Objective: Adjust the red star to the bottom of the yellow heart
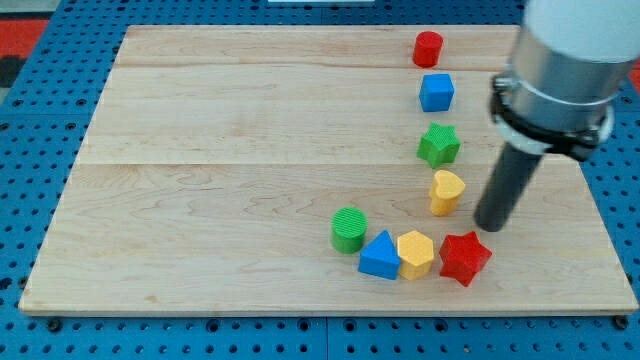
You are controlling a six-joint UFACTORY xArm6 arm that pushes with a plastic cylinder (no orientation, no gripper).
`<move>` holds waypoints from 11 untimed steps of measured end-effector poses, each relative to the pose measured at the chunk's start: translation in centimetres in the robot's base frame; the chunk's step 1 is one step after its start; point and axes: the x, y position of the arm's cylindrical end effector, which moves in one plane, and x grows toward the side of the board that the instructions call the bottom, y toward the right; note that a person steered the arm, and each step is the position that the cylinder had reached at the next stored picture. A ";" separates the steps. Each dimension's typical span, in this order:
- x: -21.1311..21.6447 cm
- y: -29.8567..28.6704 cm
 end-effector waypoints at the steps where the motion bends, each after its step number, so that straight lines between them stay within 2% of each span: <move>1: 2.7 5.0; 2: 9.2 5.1; 5: 7.9 -3.1; 11: 6.5 -5.3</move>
